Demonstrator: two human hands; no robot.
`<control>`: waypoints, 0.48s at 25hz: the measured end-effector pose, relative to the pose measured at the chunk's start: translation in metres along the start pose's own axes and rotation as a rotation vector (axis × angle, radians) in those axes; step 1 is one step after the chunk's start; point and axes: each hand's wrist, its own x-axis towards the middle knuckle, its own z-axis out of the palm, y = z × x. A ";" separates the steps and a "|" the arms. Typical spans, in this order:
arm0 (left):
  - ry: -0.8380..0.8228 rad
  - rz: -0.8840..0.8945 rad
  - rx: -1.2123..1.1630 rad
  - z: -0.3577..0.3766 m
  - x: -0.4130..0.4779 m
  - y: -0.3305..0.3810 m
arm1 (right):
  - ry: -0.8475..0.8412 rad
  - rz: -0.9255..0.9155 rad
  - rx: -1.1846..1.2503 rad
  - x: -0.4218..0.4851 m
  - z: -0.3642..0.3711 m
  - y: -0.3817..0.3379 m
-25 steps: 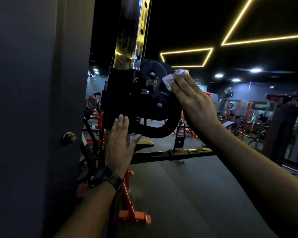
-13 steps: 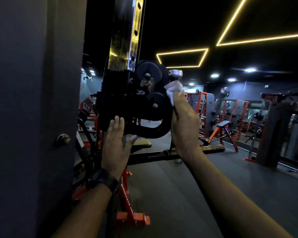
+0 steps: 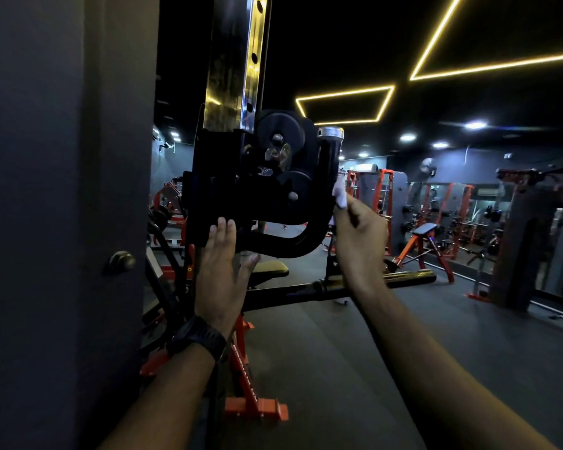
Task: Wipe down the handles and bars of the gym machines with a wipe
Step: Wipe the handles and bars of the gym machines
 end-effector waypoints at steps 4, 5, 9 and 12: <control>0.007 -0.003 0.033 0.002 0.001 0.001 | 0.018 0.044 0.069 0.009 -0.004 -0.009; 0.004 -0.004 0.031 0.002 0.001 0.001 | 0.019 0.028 0.028 0.001 -0.004 -0.008; -0.001 0.005 0.027 0.002 0.000 0.001 | 0.077 -0.025 -0.029 -0.001 -0.001 -0.007; 0.000 -0.007 0.012 0.001 -0.001 0.001 | 0.083 -0.059 -0.126 -0.010 0.003 -0.001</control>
